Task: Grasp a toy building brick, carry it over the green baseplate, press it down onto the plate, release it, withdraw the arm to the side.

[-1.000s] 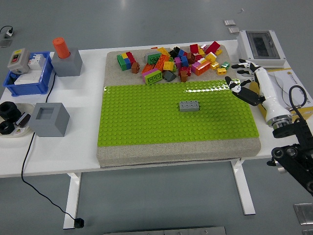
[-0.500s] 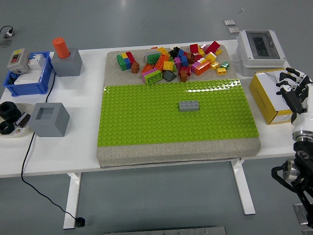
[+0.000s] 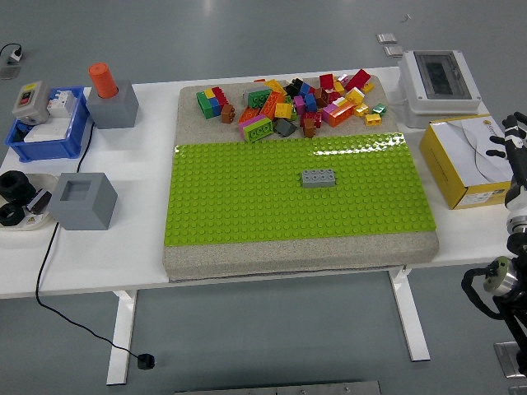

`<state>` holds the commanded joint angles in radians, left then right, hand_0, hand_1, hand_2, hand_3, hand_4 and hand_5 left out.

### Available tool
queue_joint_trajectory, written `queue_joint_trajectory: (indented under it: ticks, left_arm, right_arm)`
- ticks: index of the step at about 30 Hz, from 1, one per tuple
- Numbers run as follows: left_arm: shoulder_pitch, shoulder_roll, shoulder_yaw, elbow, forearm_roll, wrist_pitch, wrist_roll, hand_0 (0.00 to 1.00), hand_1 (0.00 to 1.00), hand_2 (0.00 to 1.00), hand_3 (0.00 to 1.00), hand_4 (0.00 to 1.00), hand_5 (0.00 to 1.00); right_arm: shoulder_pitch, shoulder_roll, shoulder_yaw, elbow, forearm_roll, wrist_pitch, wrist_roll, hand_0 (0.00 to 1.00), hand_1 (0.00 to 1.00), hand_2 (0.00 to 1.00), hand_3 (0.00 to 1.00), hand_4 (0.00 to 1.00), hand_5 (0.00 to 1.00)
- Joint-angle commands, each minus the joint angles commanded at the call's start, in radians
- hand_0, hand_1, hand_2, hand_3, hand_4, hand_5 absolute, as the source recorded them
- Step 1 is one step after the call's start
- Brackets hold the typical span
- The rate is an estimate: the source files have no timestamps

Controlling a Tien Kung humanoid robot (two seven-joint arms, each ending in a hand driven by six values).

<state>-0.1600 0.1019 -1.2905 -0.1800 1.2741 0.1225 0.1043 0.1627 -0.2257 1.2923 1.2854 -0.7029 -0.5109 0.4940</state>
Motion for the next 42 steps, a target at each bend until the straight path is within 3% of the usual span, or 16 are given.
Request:
queue_joint_trajectory:
  ticks: [23, 42]
  left_arm:
    - [0.012, -0.017, -0.013, 0.0, -0.001, 0.003, 0.003, 0.662, 0.605, 0.591, 0.671, 0.64, 0.257]
    - [0.021, -0.003, -0.001, 0.0, -0.027, 0.002, -0.003, 0.662, 0.605, 0.591, 0.671, 0.641, 0.257]
  right_arm:
    - [-0.017, -0.001, 0.049, 0.027, -0.083, 0.009, -0.032, 0.355, 0.477, 0.615, 0.622, 0.719, 0.4]
    - [-0.008, 0.0, 0.061, 0.028, -0.113, 0.033, -0.056, 0.383, 0.505, 0.636, 0.63, 0.737, 0.403]
